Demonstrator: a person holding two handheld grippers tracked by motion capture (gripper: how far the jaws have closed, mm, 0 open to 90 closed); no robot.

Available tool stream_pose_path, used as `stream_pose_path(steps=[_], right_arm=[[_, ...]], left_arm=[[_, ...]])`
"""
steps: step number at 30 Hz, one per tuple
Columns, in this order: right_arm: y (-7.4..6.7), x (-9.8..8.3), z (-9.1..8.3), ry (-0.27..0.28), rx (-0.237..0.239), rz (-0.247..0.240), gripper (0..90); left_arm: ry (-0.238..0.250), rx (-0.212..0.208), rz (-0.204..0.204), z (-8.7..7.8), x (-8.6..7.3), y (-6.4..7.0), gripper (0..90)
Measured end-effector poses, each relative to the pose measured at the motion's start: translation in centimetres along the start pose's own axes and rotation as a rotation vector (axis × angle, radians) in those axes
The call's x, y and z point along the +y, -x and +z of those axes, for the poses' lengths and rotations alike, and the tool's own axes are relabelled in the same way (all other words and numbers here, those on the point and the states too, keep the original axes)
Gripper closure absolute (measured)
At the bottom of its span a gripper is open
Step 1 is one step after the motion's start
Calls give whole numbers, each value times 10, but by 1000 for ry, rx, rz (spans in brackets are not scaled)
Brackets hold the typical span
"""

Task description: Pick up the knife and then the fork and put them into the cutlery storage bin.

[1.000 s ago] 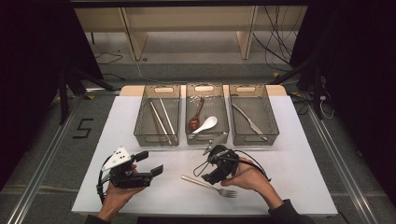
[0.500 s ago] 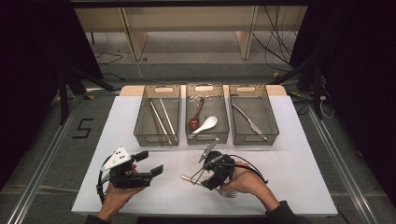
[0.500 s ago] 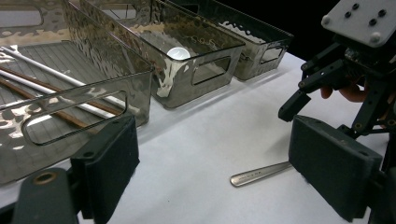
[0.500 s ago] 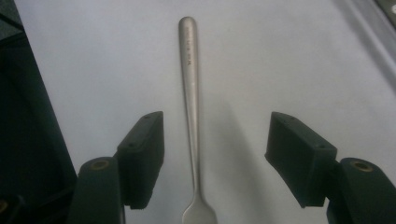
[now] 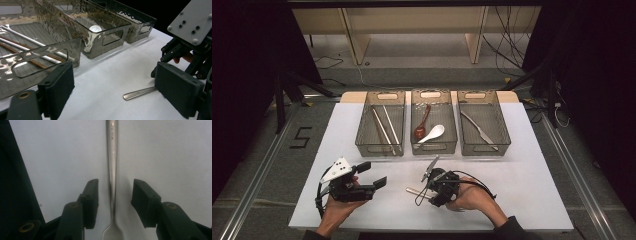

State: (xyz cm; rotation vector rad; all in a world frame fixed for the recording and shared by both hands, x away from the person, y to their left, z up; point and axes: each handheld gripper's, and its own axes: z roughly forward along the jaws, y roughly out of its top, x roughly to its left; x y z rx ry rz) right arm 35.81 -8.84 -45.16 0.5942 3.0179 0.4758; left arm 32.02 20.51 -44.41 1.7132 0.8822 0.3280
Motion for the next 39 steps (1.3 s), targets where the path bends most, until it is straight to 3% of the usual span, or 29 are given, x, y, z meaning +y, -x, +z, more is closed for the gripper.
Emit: stream_pose_path(steps=[13, 26, 39], right_arm=[[-4, 1, 8, -47, -12, -26, 702], [-7, 4, 9, -85, -26, -48, 767], [-6, 8, 10, -107, -18, -18, 832]], left_arm=[[-1, -1, 3, 0, 0, 0, 156], [-2, -4, 3, 0, 0, 1, 156], [-6, -7, 8, 0, 0, 1, 156]])
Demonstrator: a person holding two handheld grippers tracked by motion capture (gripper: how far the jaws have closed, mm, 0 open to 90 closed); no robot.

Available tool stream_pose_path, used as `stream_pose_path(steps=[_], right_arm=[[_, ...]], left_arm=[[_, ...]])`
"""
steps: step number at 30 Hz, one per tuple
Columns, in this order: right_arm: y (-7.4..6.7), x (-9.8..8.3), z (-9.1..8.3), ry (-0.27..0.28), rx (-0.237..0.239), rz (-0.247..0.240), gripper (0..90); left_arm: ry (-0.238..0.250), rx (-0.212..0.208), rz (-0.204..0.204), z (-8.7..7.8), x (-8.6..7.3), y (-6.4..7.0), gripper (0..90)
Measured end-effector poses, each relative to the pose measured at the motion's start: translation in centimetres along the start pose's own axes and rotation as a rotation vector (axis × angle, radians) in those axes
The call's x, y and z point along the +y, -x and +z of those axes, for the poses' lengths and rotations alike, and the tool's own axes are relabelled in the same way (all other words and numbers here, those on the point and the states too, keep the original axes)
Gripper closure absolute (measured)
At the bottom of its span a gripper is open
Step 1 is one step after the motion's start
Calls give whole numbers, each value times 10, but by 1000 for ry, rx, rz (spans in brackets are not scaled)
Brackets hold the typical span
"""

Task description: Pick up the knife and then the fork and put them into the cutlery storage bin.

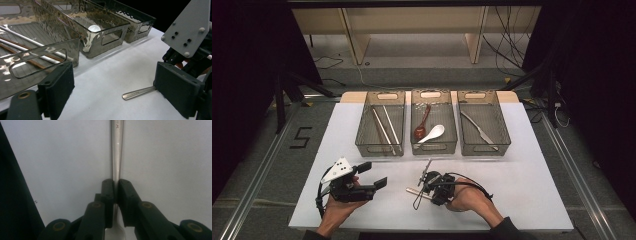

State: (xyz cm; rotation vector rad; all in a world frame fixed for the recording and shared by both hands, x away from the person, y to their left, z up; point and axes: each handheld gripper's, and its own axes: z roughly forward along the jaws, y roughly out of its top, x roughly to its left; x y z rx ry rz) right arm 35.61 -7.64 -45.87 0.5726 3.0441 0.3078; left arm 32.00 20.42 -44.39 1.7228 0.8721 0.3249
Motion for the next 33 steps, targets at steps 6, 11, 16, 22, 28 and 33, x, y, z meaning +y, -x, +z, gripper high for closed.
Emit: stream_pose_path(steps=[6, 11, 16, 22, 28, 33], right_arm=[[-2, 2, 0, -9, -13, -8, 840], [-4, 2, 0, -14, -25, -37, 843], [-5, 2, -1, -25, -20, -54, 845], [-1, 0, -5, -14, -22, -53, 845], [1, -2, -6, -16, -21, -37, 845], [2, -3, -9, -2, -23, -30, 845]], left_arm=[[0, -1, -1, 1, 0, 1, 156], [1, 0, 0, 0, 0, 0, 156], [2, 0, 2, 0, 0, 0, 156], [3, 2, 2, 0, 0, 0, 156], [7, 3, -3, 0, 0, 0, 156], [8, 4, -5, -1, 0, 0, 156]])
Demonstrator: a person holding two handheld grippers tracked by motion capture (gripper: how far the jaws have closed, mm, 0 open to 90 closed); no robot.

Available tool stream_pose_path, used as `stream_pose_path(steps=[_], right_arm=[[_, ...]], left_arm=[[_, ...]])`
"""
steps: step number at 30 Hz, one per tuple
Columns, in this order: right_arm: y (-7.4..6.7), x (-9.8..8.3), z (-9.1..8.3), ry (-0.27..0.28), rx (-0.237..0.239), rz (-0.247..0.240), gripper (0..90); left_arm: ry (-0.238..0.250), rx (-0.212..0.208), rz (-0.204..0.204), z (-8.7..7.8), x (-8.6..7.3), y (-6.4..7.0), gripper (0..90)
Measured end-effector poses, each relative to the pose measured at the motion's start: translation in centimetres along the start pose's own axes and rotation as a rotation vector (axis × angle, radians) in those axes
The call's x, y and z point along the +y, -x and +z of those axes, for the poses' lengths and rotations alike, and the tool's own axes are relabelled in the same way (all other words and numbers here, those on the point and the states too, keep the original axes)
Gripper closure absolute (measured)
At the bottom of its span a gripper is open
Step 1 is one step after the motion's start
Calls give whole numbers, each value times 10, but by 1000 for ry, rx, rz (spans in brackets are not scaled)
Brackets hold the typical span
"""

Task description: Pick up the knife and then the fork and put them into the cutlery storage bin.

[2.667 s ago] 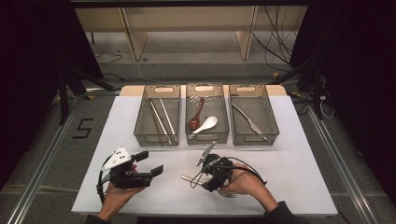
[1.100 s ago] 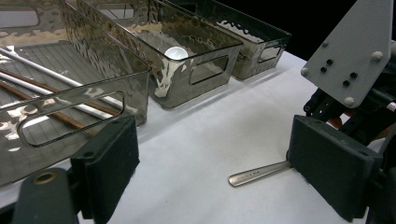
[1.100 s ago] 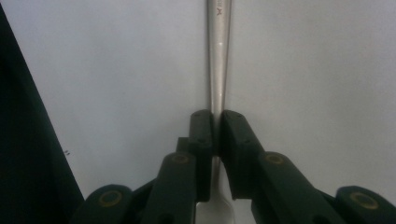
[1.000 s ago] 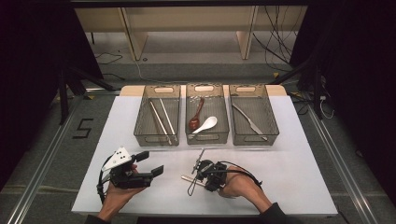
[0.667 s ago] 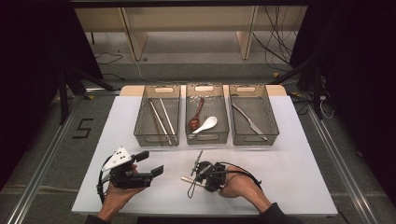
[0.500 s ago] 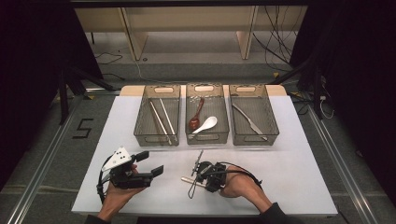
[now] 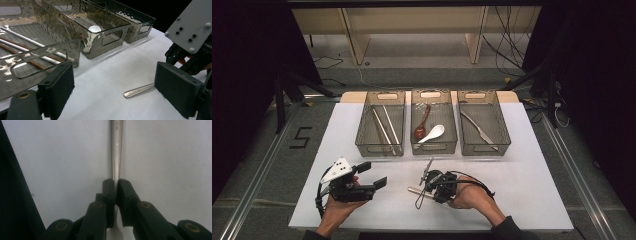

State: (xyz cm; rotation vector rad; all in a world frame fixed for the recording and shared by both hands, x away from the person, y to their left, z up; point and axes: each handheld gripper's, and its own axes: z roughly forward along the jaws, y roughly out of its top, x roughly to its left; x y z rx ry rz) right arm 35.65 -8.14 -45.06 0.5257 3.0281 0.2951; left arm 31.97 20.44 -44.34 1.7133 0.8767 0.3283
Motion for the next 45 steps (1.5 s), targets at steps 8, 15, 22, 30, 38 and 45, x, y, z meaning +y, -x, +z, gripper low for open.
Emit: stream_pose_path(steps=[8, 15, 22, 30, 38, 45], right_arm=[[6, -3, -6, 26, -8, 15, 846], [10, -6, -11, 40, -8, 32, 846], [15, -10, -16, 67, -12, 53, 846], [27, -17, -33, 117, -22, 104, 846], [47, -31, -61, 193, -53, 177, 845], [73, -40, -80, 239, -88, 252, 846]], left_arm=[[0, 0, 2, 0, 0, 0, 156], [1, 1, -1, 0, 0, 0, 156], [0, 1, -1, 0, 0, 0, 156], [-1, 3, -3, -1, 0, -1, 156], [6, 8, -8, -1, 0, -2, 156], [7, 8, -10, -1, 0, -3, 156]])
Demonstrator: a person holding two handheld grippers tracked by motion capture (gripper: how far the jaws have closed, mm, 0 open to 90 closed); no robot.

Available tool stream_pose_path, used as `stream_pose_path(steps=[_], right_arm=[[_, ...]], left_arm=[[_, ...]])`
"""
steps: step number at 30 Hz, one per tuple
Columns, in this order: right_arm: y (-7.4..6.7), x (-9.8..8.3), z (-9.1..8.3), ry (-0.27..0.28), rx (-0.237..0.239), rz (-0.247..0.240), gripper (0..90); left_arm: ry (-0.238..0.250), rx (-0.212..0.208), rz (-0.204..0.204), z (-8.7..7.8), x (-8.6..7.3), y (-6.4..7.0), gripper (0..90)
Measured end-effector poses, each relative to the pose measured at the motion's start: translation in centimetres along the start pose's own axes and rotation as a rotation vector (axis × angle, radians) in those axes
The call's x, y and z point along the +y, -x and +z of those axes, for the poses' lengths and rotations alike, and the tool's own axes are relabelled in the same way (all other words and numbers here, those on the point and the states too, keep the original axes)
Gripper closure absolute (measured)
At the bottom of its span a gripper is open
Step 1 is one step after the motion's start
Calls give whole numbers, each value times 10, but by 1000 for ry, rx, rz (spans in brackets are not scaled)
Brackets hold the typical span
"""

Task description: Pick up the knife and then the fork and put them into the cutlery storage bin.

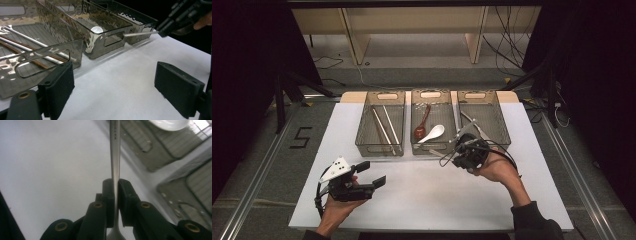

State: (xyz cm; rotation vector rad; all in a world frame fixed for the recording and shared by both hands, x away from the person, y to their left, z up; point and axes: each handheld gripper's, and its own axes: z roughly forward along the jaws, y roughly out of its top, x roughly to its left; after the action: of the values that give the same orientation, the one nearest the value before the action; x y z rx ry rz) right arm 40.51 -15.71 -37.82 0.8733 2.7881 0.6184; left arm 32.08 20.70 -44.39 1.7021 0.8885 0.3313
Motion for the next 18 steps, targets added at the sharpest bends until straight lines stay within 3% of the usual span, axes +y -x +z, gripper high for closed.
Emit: stream_pose_path(steps=[9, 16, 18], right_arm=[[49, 8, -21, 36, -68, 100, 846], [106, 5, -26, 26, -132, 259, 846], [117, 5, -23, 9, -145, 286, 846]], left_arm=[[0, -1, -2, 0, 0, 0, 156], [0, -2, -4, 0, 0, 0, 156], [-2, -2, -3, 0, 0, -1, 156]])
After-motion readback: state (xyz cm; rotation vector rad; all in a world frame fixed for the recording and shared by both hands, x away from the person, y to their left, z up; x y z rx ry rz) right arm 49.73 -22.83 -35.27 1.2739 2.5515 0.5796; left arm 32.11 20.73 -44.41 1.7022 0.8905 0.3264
